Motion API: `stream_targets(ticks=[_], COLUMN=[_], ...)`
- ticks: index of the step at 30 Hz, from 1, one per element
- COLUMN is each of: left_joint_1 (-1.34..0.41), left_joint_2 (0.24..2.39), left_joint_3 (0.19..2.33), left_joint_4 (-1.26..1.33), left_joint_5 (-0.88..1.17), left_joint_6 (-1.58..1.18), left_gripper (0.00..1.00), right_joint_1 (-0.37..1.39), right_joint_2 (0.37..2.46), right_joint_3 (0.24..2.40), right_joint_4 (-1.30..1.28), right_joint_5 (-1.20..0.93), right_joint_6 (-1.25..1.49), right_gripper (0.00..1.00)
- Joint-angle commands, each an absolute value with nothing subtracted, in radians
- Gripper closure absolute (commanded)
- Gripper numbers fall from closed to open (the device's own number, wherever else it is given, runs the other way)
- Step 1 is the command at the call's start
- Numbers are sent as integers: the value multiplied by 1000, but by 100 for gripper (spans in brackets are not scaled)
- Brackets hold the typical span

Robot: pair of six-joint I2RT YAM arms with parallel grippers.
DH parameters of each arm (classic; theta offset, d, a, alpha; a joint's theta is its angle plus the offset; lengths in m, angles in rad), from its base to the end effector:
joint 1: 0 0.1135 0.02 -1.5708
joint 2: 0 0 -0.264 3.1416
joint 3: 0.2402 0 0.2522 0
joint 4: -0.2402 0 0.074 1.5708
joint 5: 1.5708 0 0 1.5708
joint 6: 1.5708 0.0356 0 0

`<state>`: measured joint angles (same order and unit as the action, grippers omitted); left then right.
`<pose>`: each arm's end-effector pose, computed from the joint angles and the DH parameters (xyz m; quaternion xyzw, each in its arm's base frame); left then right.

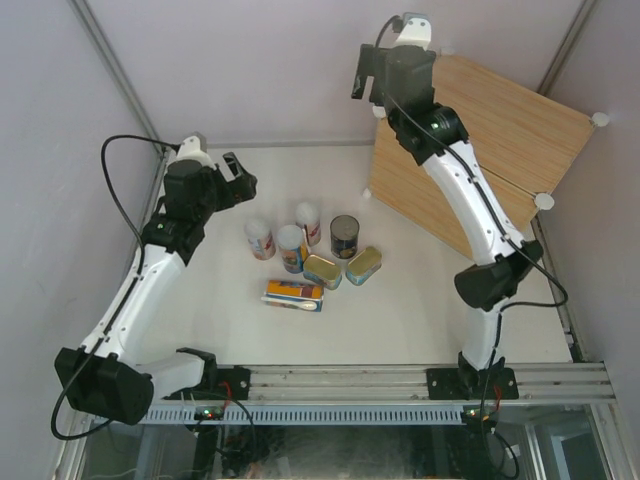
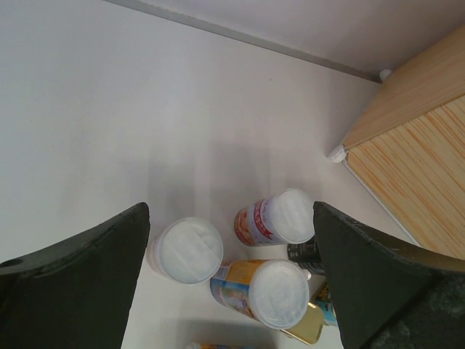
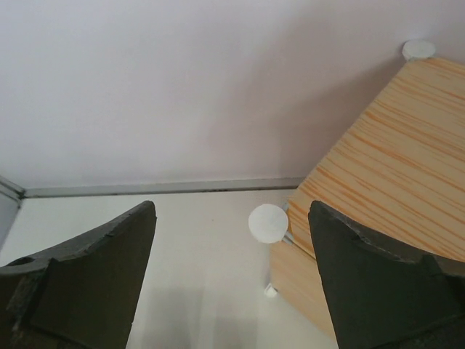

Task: Place and organize the canned foods onto the counter
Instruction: Move the counter to the center of the board.

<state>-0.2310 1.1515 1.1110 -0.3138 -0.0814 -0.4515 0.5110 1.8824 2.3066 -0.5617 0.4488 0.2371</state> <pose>0.2561 -0.0573 0.3667 -0.1133 0.8124 -0.1596 0.5492 0.3604 0.1844 0.5058 0.0444 0.7482 0.0778 0.6574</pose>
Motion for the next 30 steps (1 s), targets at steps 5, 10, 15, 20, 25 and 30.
stream_targets(ticks=[5,10,15,20,25,30], left_joint_1=[-239,-239,-242,-244,-244,-244], left_joint_2=[1174,1204,1232,1249,1254,1254], left_joint_3=[1212,1239,1253,1253,1251,1241], left_joint_4=[-244,-232,-207,-185,-169,-149], left_joint_5=[-6,27,53,64,73,77], left_joint_6=[-460,-475,-497,-505,-508,-511], left_gripper=[2,2,2,2,3,3], right_joint_1=[496,491,494,507,514,519], right_joint_2=[2020,2052,2083,2107,2130,2157], right_joint_3=[2464,2466,2474,2473,2464,2461], right_joint_4=[-703,-703,-711,-722,-716,-704], right_joint_5=[497,517,527,566,608,640], right_joint_6=[149,126,105,70,42,19], right_gripper=[14,14,13,13,14,22])
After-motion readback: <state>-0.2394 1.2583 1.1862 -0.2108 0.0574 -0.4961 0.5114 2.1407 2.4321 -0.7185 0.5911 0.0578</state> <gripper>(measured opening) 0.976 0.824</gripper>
